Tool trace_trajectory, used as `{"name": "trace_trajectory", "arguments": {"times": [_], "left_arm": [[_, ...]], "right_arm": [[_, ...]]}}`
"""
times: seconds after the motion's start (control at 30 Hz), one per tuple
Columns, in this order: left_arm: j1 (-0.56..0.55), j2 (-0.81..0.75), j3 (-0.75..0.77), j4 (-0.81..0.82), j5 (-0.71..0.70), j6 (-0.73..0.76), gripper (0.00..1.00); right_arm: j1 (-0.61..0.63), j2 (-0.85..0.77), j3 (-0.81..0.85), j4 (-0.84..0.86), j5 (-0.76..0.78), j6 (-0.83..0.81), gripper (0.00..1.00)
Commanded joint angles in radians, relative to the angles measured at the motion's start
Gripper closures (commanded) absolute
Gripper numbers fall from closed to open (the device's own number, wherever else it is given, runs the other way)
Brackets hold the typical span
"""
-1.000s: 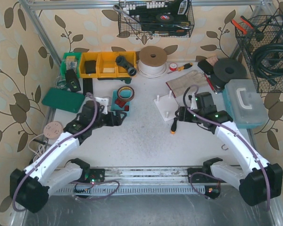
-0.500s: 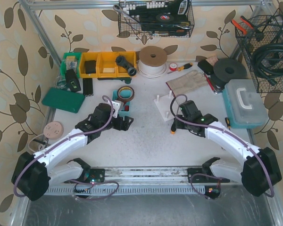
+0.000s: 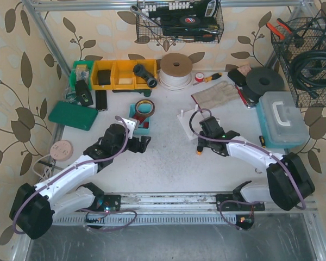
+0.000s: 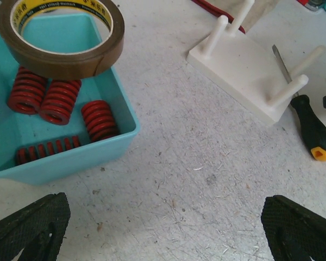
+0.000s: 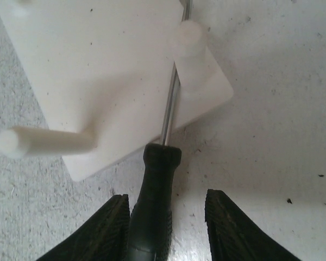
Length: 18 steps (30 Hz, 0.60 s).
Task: Install the large spring
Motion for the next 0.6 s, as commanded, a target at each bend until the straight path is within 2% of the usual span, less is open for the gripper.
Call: {"name": "trace_trajectory", "arguments": {"times": [0.0, 0.17, 0.57], "left_arm": [[-0.010, -0.058, 0.003, 0.020, -0.053, 0.027, 0.02], [-0.010, -0.063, 0.001, 0.005, -0.092, 0.018, 0.02], [-0.010, -0.079, -0.003, 0.007, -0.096, 0.020, 0.02]], "right_arm": [[0.007, 0.052, -0.006, 0.065, 0.046, 0.038, 0.60], [0.007, 0.145, 0.007, 0.101, 0.033, 0.053, 0.62], [0.006, 0.224, 0.015, 0.145, 0.044, 0.068, 0.71]]}}
